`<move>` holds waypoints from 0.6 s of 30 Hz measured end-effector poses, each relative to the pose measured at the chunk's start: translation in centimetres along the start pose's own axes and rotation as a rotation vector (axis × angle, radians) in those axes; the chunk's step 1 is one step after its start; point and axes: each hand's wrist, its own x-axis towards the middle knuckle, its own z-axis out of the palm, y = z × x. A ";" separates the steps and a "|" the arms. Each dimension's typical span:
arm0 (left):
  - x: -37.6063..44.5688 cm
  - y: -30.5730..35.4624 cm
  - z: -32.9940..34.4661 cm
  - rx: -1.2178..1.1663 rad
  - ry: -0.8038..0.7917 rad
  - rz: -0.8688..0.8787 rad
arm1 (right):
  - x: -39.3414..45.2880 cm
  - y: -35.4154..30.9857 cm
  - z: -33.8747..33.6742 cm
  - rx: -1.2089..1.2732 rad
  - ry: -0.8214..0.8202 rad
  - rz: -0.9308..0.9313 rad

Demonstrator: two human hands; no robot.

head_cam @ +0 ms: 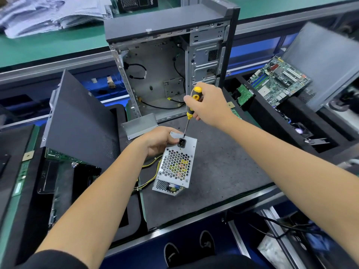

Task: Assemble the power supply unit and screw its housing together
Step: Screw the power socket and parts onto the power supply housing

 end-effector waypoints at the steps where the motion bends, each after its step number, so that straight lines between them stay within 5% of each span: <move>1: 0.1 -0.2 -0.1 0.008 0.010 0.049 | 0.0 0.0 0.0 0.000 0.000 0.005; 18: 0.7 -1.5 -0.2 0.032 0.002 0.227 | 0.0 -0.3 0.3 0.011 0.013 0.043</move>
